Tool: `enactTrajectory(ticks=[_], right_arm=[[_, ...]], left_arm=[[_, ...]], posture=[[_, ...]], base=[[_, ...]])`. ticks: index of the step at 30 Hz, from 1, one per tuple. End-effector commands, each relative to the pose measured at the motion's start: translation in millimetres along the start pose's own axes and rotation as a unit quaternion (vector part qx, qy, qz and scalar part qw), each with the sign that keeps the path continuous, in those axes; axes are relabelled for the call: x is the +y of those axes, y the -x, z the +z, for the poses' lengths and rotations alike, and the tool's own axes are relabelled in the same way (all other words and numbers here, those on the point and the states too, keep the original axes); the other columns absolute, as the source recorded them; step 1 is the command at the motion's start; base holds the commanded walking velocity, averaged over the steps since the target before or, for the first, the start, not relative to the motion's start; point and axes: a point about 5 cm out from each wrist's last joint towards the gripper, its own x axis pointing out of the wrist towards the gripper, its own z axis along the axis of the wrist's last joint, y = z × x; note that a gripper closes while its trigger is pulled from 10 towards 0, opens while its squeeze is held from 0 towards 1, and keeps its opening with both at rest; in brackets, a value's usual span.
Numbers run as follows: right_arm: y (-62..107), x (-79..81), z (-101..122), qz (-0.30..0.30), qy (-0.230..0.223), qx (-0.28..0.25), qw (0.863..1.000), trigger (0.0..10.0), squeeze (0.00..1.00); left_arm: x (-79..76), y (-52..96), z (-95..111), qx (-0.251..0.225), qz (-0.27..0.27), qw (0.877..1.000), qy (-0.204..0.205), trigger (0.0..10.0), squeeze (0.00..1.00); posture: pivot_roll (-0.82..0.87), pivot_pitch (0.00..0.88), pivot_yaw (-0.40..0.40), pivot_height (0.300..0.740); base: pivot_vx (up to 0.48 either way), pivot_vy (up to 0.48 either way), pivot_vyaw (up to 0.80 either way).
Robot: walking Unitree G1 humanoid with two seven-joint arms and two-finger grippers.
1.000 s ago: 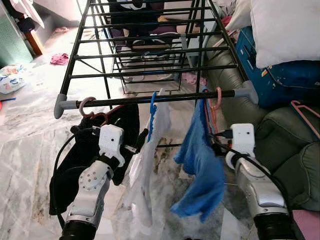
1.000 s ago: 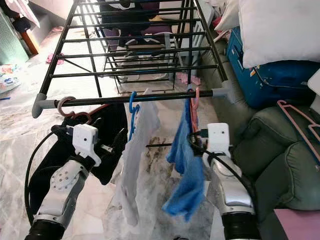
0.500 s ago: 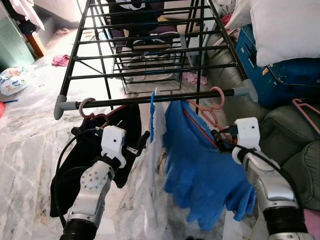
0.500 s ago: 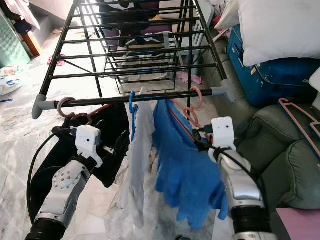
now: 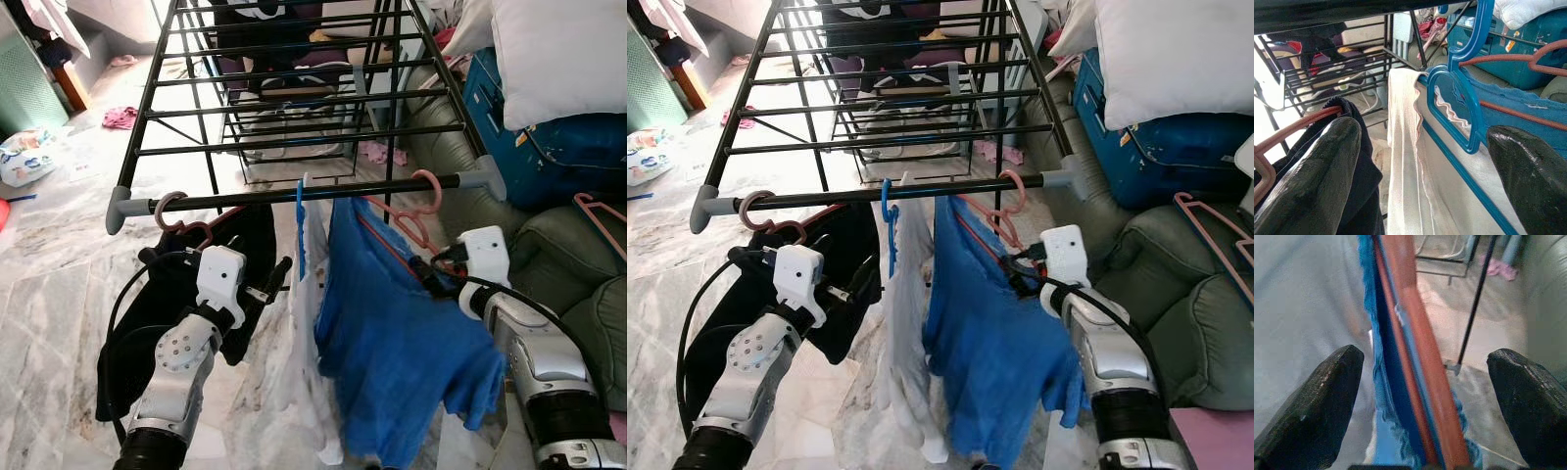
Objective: Hang hanger
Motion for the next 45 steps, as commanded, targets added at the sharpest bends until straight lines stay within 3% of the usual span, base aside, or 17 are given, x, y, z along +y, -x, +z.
enactTrajectory(ticks=[1, 2, 3, 4, 7, 21, 30, 45], right_arm=[[-0.8, -3.3, 2, 0.007, 0.006, 0.004, 1.000, 6.0, 0.00], [-1.7, -8.1, 5, 0.010, 0.005, 0.006, 1.000, 0.7, 0.00], [-1.7, -8.1, 5, 0.010, 0.005, 0.006, 1.000, 0.7, 0.00], [-2.5, -10.6, 6, 0.011, 0.004, 0.006, 1.000, 0.0, 0.00], [-6.3, -16.2, 10, 0.017, 0.013, 0.011, 1.000, 0.0, 0.00], [-21.9, -11.9, 12, 0.057, 0.034, 0.034, 0.997, 0.0, 0.00], [-23.3, -15.3, 6, 0.040, 0.037, 0.041, 0.998, 0.0, 0.00], [-19.4, -31.8, -3, -0.029, 0.088, 0.046, 0.995, 0.0, 0.00]], left_arm=[[3.1, 3.1, -2, 0.007, 0.001, 1.000, -0.007, 10.0, 0.00], [2.9, 3.3, -3, 0.008, 0.002, 1.000, -0.008, 10.0, 0.00], [2.9, 3.3, -3, 0.008, 0.002, 1.000, -0.008, 10.0, 0.00], [2.6, 3.4, -3, 0.008, 0.002, 1.000, -0.007, 10.0, 0.00], [0.9, 3.4, -4, 0.010, 0.000, 1.000, -0.006, 10.0, 0.00], [0.5, 3.7, -5, 0.013, 0.002, 1.000, -0.007, 10.0, 0.00], [-0.3, 3.9, -6, 0.014, 0.002, 1.000, -0.006, 10.0, 0.00], [-0.7, 2.3, -6, 0.015, -0.004, 1.000, -0.008, 10.0, 0.00]], posture=[[-0.03, 0.127, 0.065, 0.740], [-0.03, 0.128, 0.065, 0.740], [-0.03, 0.128, 0.065, 0.740], [-0.03, 0.128, 0.063, 0.740], [-0.03, 0.127, 0.063, 0.740], [-0.02, 0.126, 0.060, 0.740], [-0.02, 0.126, 0.061, 0.740], [-0.03, 0.121, 0.071, 0.740]], base=[[0.000, 0.000, 0.00], [0.000, 0.000, 0.00], [0.000, 0.000, 0.00], [0.000, 0.000, 0.00], [0.000, 0.000, 0.00], [0.000, 0.000, 0.00], [0.000, 0.000, 0.00], [0.000, 0.000, 0.00]])
